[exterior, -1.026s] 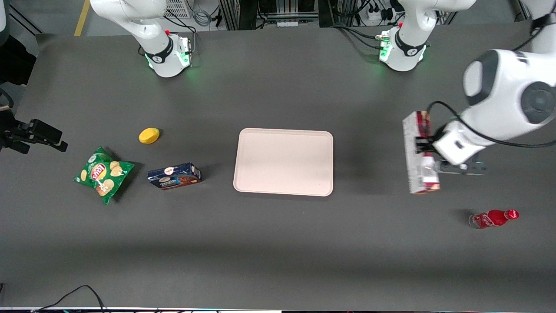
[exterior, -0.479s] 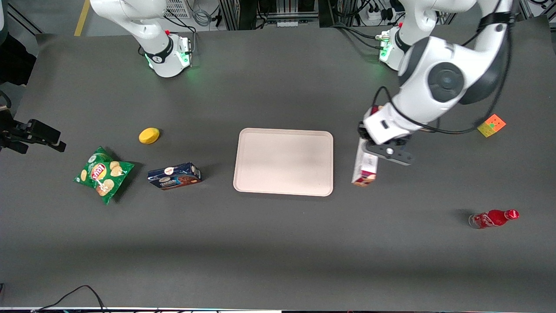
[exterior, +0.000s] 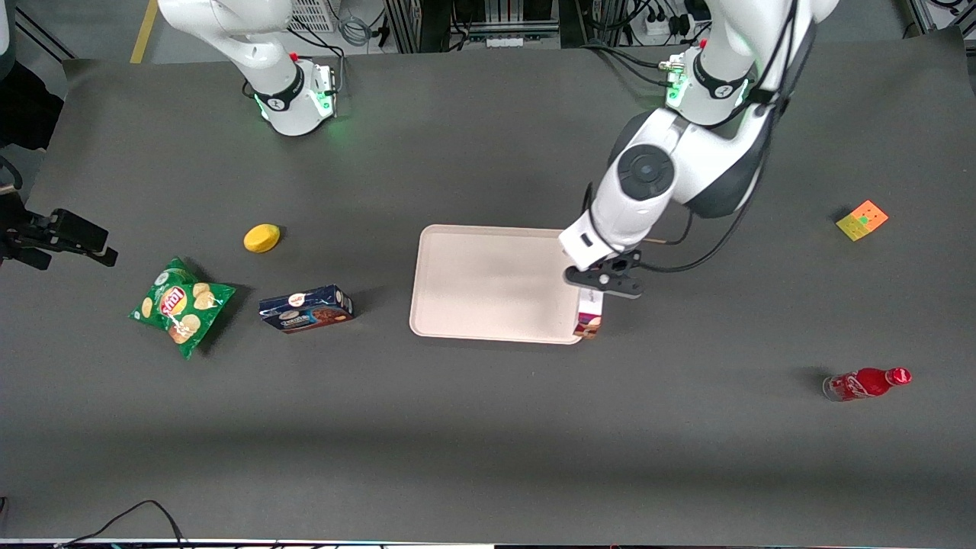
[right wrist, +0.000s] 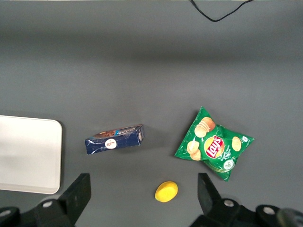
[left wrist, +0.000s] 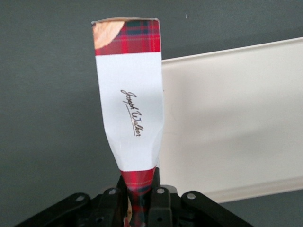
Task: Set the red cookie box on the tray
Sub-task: 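Carry the upright box with the left gripper over the tray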
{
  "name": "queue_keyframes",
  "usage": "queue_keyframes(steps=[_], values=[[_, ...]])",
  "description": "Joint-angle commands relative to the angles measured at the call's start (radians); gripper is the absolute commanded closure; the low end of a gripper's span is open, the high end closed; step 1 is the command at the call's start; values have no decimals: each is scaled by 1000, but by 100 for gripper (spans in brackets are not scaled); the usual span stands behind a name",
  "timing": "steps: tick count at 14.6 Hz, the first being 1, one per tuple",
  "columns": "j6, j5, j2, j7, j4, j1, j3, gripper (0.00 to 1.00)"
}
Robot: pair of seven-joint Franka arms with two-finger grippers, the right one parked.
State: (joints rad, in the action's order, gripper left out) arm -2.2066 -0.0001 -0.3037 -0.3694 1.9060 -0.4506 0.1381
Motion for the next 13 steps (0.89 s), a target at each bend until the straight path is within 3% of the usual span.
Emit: queue_keyframes(steps=[1,13], values=[[-65,29,-58,-54,-7,-22,-11,100],[-220,37,-150,-220,50,-99,-11,100]])
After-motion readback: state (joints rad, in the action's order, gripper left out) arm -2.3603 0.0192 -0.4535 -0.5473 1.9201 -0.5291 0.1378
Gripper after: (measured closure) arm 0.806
